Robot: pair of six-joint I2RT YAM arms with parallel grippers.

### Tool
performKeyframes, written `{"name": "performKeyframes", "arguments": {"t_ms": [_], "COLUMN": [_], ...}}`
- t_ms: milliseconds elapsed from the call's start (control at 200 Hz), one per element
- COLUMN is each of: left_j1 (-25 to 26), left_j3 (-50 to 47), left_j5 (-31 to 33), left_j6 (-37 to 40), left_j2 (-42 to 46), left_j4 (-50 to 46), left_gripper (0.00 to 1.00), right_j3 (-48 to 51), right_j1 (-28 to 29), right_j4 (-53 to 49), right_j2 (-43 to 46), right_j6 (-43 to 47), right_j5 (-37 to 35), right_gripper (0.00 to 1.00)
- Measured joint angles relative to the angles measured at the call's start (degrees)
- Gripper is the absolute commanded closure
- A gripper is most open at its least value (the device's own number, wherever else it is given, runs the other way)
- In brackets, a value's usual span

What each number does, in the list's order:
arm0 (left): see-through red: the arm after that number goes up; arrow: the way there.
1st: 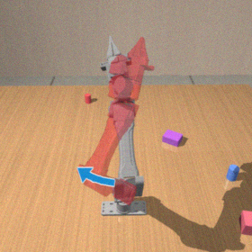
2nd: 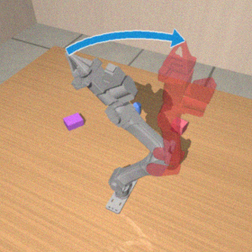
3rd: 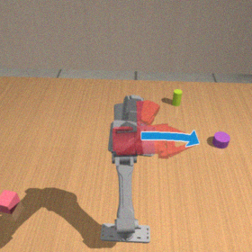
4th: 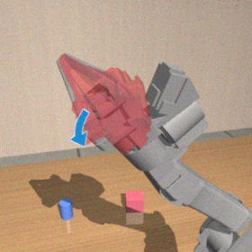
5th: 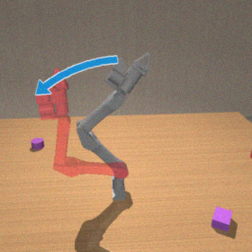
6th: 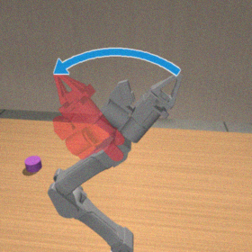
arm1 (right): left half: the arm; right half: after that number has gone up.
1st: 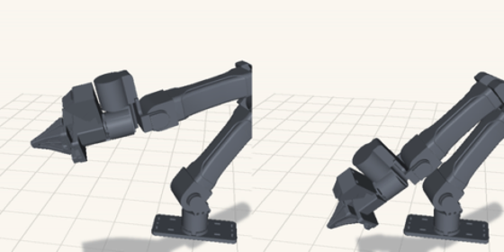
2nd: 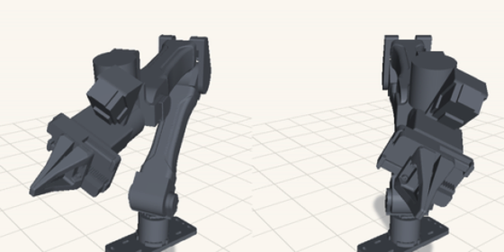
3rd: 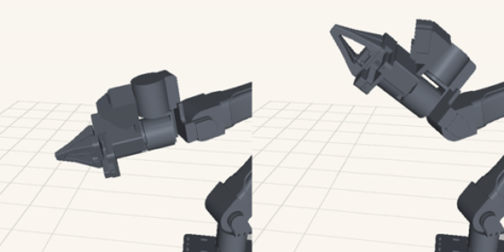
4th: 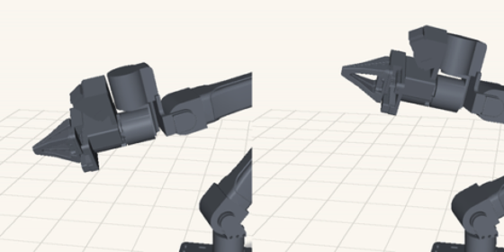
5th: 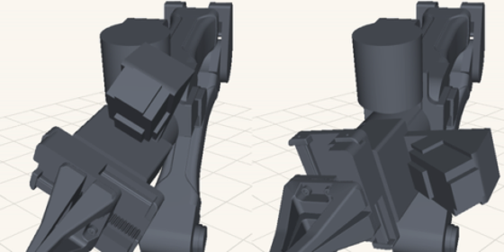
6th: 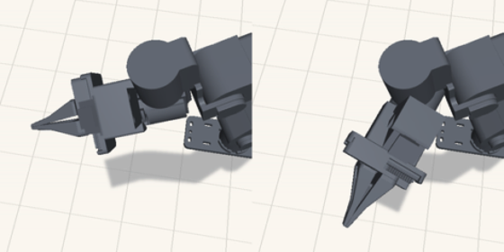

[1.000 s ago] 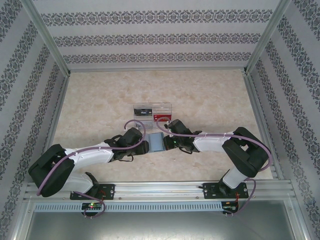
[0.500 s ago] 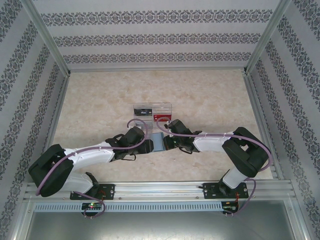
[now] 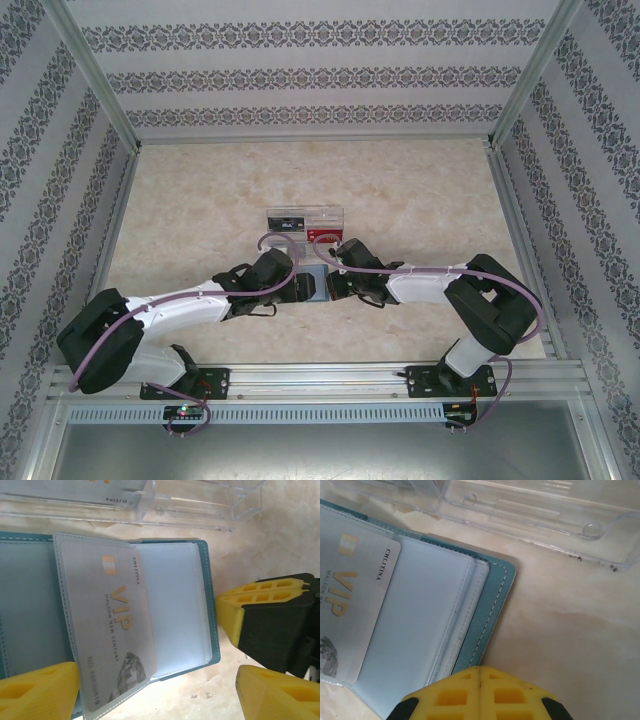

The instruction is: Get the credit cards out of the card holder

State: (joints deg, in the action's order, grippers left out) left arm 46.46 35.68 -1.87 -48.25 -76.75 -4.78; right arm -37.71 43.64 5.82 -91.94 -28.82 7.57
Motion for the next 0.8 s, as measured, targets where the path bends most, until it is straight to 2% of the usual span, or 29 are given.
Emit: {"name": "performKeyframes", "arguments": {"t_ms": [155, 285, 400, 545, 679, 799], "left_j1": [0.00, -0.04, -0.85, -3.85, -6.88, -8.85], "left_j3": [0.00, -0.04, -0.44, -2.23, -3.89, -5.73], "left_j5": [2.60, 4.48, 4.96, 4.46, 3.04, 1.09], "left_j6": [0.09, 0.90, 2.21, 3.43, 4.39, 4.83], "left_j2": [2.19, 4.42, 4.76, 4.70, 4.09, 3.48], "left_j4": [-3.26, -4.94, -5.09, -4.85, -3.80, -1.68], "left_gripper": [0.25, 0.36, 0.50, 0.63, 0.71, 0.74], "right_j3": [0.24, 0.83, 0.85, 0.66, -1.20, -4.17], "right_j1": [0.00, 0.00, 0.13, 2.08, 4.52, 5.77], "right_j4": [0.07, 0.28, 0.28, 0.46, 0.68, 2.01], "right_j2": [1.57, 4.09, 6.25, 7.78, 6.51, 3.08], "right_j6": [0.02, 0.00, -0.44, -2.03, -4.61, -7.78], "right_j5": [-0.20, -0.61, -0.68, -1.05, -0.98, -0.35], "right_gripper": [0.88, 0.82, 0.81, 0.81, 0.81, 0.81]}}
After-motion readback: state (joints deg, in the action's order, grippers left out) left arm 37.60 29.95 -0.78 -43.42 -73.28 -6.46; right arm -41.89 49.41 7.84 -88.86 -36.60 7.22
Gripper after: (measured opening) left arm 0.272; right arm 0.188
